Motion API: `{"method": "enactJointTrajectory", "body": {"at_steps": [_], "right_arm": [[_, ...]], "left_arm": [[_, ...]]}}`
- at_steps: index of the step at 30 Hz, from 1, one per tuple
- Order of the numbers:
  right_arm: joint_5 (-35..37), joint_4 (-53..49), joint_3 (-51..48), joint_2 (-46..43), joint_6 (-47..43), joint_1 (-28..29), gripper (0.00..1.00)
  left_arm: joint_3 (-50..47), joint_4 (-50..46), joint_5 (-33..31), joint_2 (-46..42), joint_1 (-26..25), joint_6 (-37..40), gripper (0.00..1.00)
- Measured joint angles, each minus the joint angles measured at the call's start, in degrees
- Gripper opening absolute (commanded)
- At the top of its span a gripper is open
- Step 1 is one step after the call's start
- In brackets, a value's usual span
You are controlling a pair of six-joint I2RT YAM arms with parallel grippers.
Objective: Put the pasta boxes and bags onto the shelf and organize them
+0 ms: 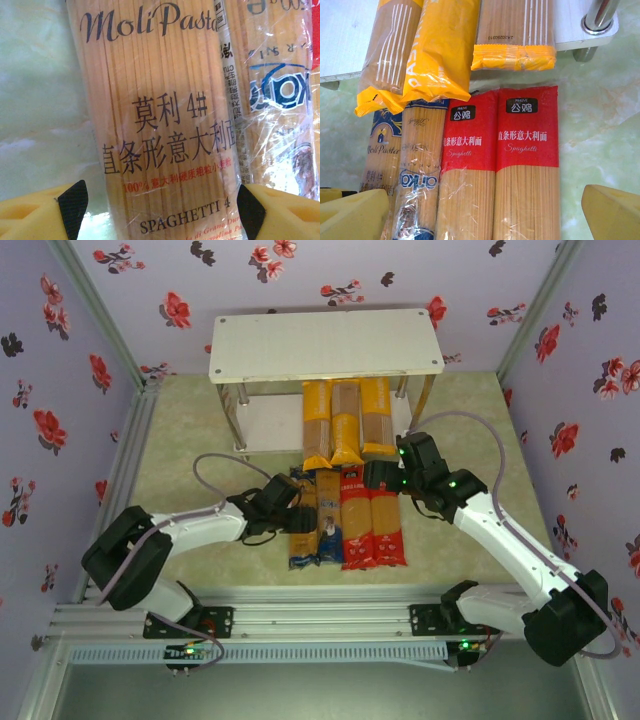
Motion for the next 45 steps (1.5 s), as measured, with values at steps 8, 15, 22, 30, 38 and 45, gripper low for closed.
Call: {"method": "enactJointTrajectory", "body": {"at_steps": [8, 15, 22, 30, 38, 45], "right_arm": [[0.00, 0.02, 0.00, 0.00, 0.00, 0.00, 0.99], [0.00, 0.04, 0.00, 0.00, 0.00, 0.00, 0.99], [0.00, 0.07, 0.00, 0.13, 0.00, 0.00, 0.99], [0.00, 0.11, 0.00, 0.13, 0.00, 0.00, 0.99], [-0.02, 1.22, 0.00, 0.13, 0.02, 0.00, 0.99], [-0.02, 1.36, 0.00, 0.13, 0.15, 0.00, 0.99]], "left_arm": [[0.39, 1.77, 0.59, 2.91, -0.04, 0.00, 0.83], [1.92, 1.11, 0.63, 4.74, -0.09, -0.02, 0.85], [3.10, -1.14, 0.35, 5.55, 0.26, 0.15, 0.66], [2.36, -1.49, 1.38, 5.01, 2.36, 0.48, 0.41], [1.53, -1.16, 3.17, 1.01, 4.02, 0.87, 0.00], [-1.25, -1.40, 3.80, -2.08, 5.75, 1.09, 0.00]]}}
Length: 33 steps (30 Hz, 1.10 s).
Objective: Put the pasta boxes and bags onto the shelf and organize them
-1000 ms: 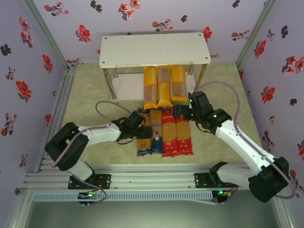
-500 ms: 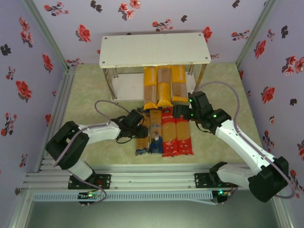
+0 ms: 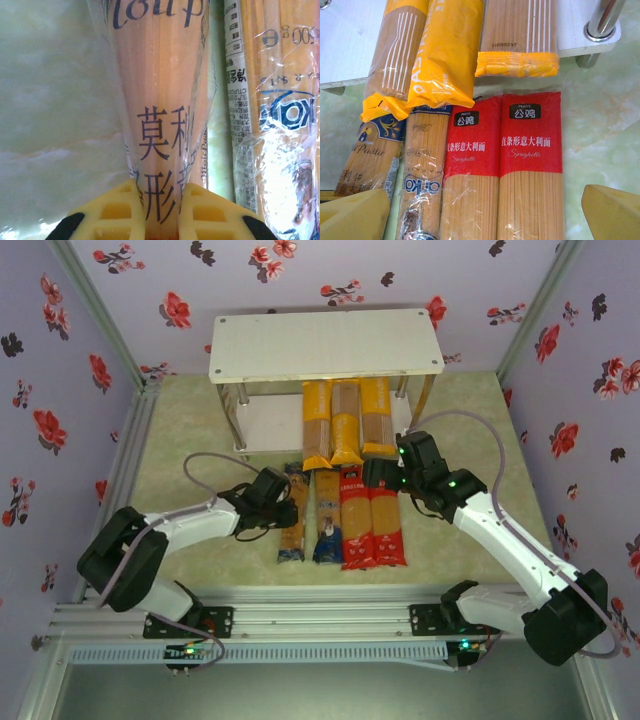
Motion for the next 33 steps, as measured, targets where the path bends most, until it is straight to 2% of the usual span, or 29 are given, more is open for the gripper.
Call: {"method": "enactJointTrajectory", "body": {"at_steps": [7, 17, 27, 33], "right_arm": [[0.02, 0.02, 0.00, 0.00, 0.02, 0.00, 0.99], [0.00, 0.22, 0.00, 0.00, 0.00, 0.00, 0.99], [-0.02, 0.22, 0.00, 1.07, -0.02, 0.00, 0.99], [-0.96, 0.46, 0.00, 3.04, 0.00, 0.00, 0.99]], "left_arm": [[-2.75, -9.01, -0.48, -8.15, 2.67, 0.72, 0.00], [-0.04, -21.33, -0.90, -17.20, 4.92, 1.79, 0.00], [5.97, -20.76, -0.44, -18.53, 8.70, 4.15, 0.00], [11.72, -16.17, 1.27, -12.02, 12.02, 7.04, 0.00]]}}
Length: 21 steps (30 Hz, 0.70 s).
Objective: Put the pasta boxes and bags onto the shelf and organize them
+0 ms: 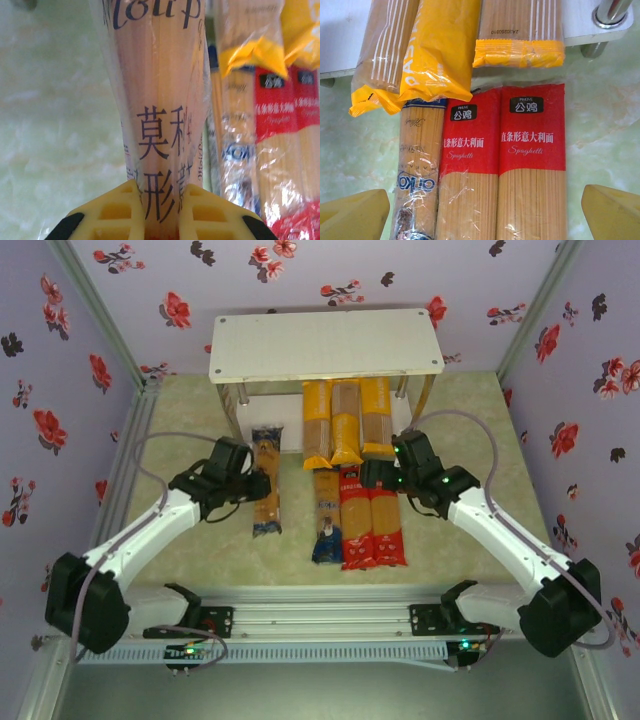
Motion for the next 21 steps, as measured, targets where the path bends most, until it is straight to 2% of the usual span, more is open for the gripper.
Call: {"method": "enactJointTrajectory", "body": {"at_steps": [9, 21], "right_arm": [[-1.22, 0.50, 0.00, 0.98, 0.02, 0.00, 0.99], [-1.81, 1.01, 0.00, 1.38, 0.02, 0.00, 0.99]], "left_arm": [[15.10, 6.27, 2.01, 18.34, 3.82, 5.18, 0.00], [29.83, 6.38, 2.14, 33.44, 5.07, 9.11, 0.00]]}}
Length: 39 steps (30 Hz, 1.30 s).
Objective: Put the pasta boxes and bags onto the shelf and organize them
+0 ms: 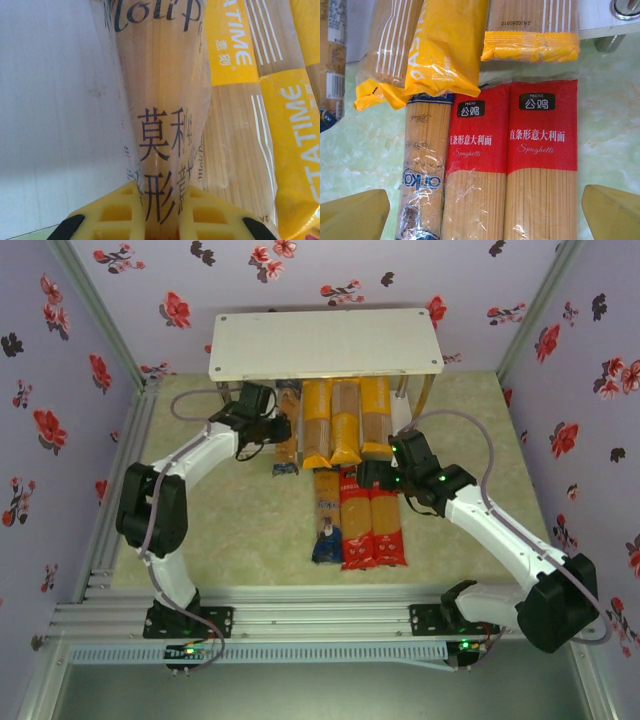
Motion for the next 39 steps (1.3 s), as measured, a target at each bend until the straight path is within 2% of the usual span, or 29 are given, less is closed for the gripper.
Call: {"method": "enactJointTrajectory", "body": {"at_steps": [10, 25, 33, 39], "right_arm": [[0.02, 0.20, 0.00, 0.28, -0.02, 0.00, 0.99], [0.02, 0.20, -0.02, 1.29, -0.02, 0.00, 0.99], [0.02, 0.20, 0.00, 2.21, -0.02, 0.00, 0.99], [0.02, 0.17, 0.00, 2.69, -0.02, 0.00, 0.99]], "left_arm": [[4.00, -0.52, -0.63, 5.70, 0.44, 0.04, 0.00], [6.27, 1.66, -2.16, 7.91, 0.50, 2.69, 0.04], [9.31, 3.56, -5.79, 11.39, 0.50, 4.09, 0.32], [9.62, 5.11, -8.39, 12.81, 0.57, 5.25, 0.45]]}}
